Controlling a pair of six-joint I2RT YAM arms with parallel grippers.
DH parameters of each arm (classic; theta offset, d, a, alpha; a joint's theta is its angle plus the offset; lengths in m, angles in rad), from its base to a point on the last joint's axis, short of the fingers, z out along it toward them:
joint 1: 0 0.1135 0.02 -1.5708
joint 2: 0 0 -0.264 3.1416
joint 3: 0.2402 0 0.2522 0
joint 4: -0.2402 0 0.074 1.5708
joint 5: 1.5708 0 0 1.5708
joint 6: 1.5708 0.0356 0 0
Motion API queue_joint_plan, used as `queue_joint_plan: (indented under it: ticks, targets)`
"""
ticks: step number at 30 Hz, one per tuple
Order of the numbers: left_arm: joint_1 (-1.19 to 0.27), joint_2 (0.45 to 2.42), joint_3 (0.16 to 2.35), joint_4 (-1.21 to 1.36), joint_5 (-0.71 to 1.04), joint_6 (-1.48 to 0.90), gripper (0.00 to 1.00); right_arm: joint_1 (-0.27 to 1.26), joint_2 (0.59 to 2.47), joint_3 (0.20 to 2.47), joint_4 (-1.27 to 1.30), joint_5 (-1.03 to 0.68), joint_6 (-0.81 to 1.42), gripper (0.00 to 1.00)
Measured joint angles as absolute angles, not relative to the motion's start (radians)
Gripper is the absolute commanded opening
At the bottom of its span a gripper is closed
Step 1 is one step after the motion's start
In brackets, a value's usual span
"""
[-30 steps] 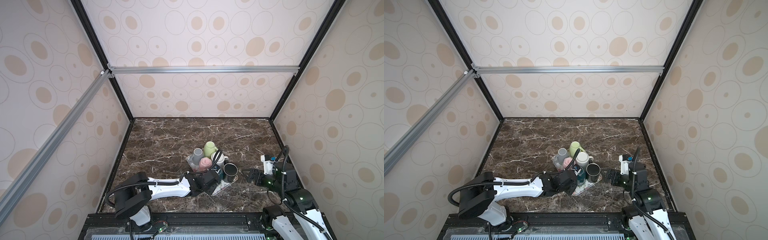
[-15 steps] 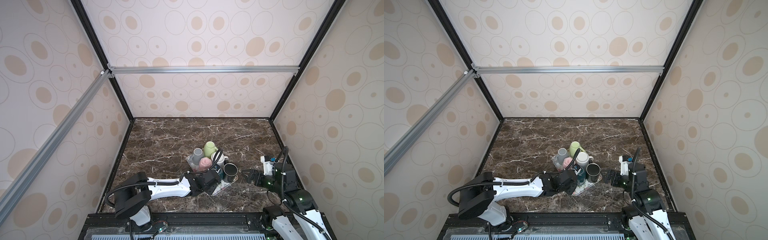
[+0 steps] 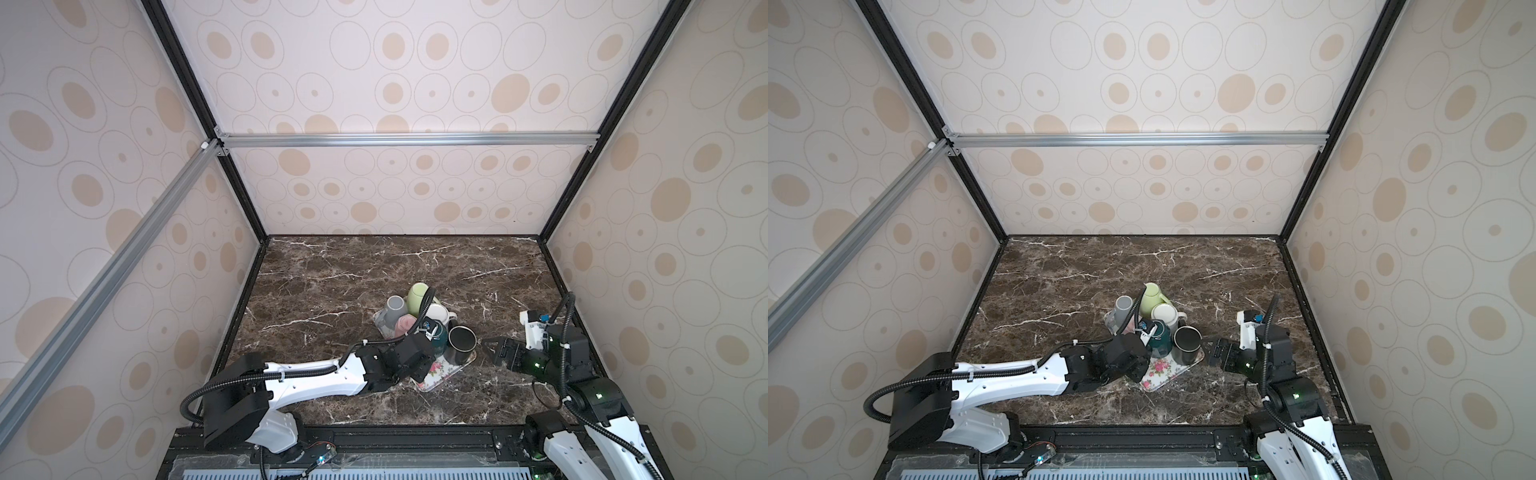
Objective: Turn the mug right side up
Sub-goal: 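Lift the teal mug off the tray with the left gripper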
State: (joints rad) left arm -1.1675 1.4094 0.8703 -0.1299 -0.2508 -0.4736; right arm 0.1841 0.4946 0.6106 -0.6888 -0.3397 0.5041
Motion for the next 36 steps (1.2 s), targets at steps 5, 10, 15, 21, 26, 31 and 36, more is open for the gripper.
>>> queue_joint_plan:
  ticks: [5, 10, 15, 21, 26, 31, 36]
  targets:
    - [-1.167, 1.362, 0.870, -0.091, -0.268, -0.463, 0.00, 0.184, 0.495, 0.610, -0.672, -0.348, 0.513, 1.00]
    - [-1.167, 1.335, 0.870, -0.041, -0.278, -0.443, 0.00, 0.184, 0.495, 0.609, -0.659, -0.357, 0.520, 1.00]
    - [-1.161, 1.335, 0.873, -0.027, -0.279, -0.420, 0.00, 0.184, 0.512, 0.605, -0.640, -0.367, 0.531, 1.00]
    - [-1.145, 1.336, 0.897, -0.014, -0.265, -0.398, 0.00, 0.184, 0.538, 0.605, -0.614, -0.389, 0.551, 1.00]
    - [-1.127, 1.336, 0.925, 0.009, -0.237, -0.387, 0.00, 0.184, 0.540, 0.605, -0.579, -0.402, 0.572, 1.00]
    - [-1.102, 1.336, 0.956, 0.031, -0.205, -0.377, 0.00, 0.184, 0.557, 0.605, -0.548, -0.416, 0.595, 1.00]
    - [-1.071, 1.355, 1.002, 0.064, -0.169, -0.372, 0.00, 0.184, 0.573, 0.605, -0.506, -0.428, 0.625, 1.00]
